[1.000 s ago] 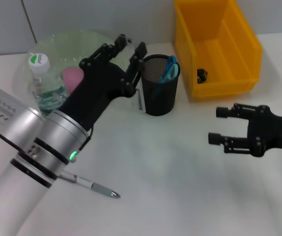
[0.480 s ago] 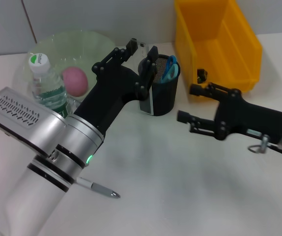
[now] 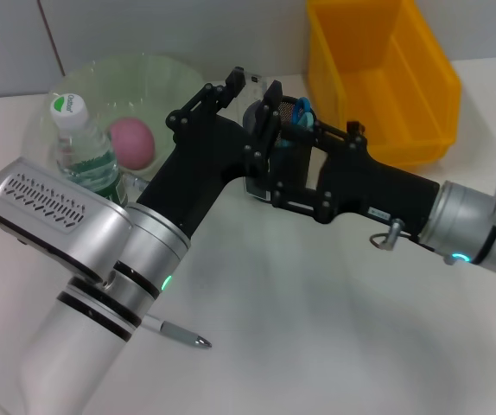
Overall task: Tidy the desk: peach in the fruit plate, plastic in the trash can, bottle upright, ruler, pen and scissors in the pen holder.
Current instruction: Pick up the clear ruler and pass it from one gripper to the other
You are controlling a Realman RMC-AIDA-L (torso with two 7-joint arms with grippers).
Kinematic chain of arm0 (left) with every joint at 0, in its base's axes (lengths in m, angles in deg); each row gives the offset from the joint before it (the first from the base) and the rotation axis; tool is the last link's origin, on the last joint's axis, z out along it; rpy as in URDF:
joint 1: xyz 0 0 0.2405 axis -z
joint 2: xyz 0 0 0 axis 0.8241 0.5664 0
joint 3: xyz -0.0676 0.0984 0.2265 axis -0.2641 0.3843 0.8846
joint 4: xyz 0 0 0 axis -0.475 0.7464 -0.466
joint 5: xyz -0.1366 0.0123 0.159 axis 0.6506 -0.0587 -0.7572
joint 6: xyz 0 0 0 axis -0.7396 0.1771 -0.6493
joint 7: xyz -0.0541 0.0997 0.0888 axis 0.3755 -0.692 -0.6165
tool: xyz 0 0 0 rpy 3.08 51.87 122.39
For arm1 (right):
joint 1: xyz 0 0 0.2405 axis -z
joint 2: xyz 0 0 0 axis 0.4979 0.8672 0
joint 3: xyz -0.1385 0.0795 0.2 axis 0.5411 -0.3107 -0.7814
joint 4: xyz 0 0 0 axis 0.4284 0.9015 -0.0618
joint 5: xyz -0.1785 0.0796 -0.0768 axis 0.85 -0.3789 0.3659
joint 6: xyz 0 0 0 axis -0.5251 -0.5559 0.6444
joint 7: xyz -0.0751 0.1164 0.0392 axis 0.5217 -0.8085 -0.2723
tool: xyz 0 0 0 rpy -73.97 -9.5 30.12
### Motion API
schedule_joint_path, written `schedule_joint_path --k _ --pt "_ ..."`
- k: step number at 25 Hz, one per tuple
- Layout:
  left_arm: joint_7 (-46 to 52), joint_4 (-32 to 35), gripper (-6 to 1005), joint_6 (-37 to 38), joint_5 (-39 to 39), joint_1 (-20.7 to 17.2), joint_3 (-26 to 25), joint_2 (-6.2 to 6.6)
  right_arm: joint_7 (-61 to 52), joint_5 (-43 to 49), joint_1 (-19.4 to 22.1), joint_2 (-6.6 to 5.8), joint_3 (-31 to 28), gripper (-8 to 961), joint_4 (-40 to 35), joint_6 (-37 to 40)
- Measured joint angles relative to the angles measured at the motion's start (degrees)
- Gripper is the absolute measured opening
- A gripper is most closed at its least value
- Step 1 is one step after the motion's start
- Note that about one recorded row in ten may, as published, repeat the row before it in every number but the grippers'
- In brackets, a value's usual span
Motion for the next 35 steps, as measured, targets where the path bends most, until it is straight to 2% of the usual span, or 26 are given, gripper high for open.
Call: schedule_joint_path --k 9,14,25,35 --pt "-1.06 0.04 393 0.11 0.38 0.14 0.05 0.0 6.59 -4.51 -2.83 0.11 -0.32 757 6.4 -3.52" --pt "-1.58 0.04 392 0.12 0.43 0.24 0.0 0.0 6.91 -4.63 -3.43 0.11 -0.39 742 7.33 -4.11" --pt "-1.81 -0.31 392 -0.09 0.45 0.81 0.09 0.0 8.66 -4.68 -3.79 0.16 -1.96 540 9.4 -3.67" --pt "-1.8 -0.5 392 0.04 0.43 0.66 0.09 0.0 11.25 -4.68 -4.01 0.19 -4.47 135 11.59 -3.74"
